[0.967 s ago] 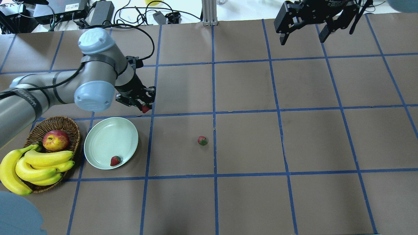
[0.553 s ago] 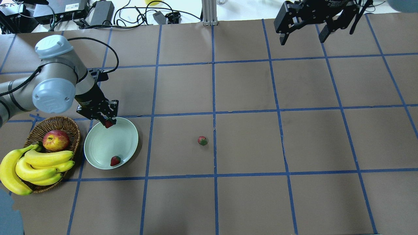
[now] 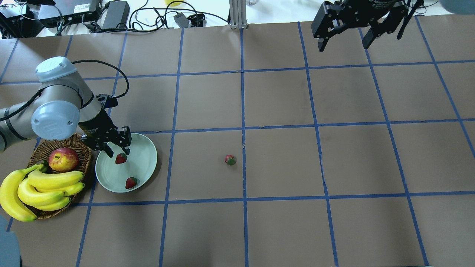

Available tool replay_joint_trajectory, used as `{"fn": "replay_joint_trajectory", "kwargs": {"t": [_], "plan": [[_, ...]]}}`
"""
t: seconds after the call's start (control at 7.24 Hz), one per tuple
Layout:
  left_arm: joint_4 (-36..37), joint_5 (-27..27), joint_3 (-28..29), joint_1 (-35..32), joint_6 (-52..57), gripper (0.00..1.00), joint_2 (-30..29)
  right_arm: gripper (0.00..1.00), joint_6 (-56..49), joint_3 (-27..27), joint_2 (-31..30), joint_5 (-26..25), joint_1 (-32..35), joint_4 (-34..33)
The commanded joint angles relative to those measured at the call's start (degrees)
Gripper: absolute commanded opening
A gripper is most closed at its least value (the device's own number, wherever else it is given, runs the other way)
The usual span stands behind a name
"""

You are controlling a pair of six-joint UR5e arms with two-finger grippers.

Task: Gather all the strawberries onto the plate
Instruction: 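Carry the strawberry to the green plate and release it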

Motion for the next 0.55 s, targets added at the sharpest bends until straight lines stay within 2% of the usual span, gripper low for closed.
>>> {"fn": "replay_joint_trajectory", "kwargs": {"t": [0.0,0.28,0.41], "plan": [[-0.1,-0.9,2.8,-0.9,-0.4,1.00,0.2,1.00,0.0,0.0,0.0,0.0,0.0,0.0],[0.1,-7.5,3.7,-6.6,-5.1,1.00,2.2,1.00,0.0,0.0,0.0,0.1,0.0,0.0],[0.1,-7.9,4.4,-10.7,-14.9,1.00,2.4,1.00,0.0,0.0,0.0,0.2,0.0,0.0]]}}
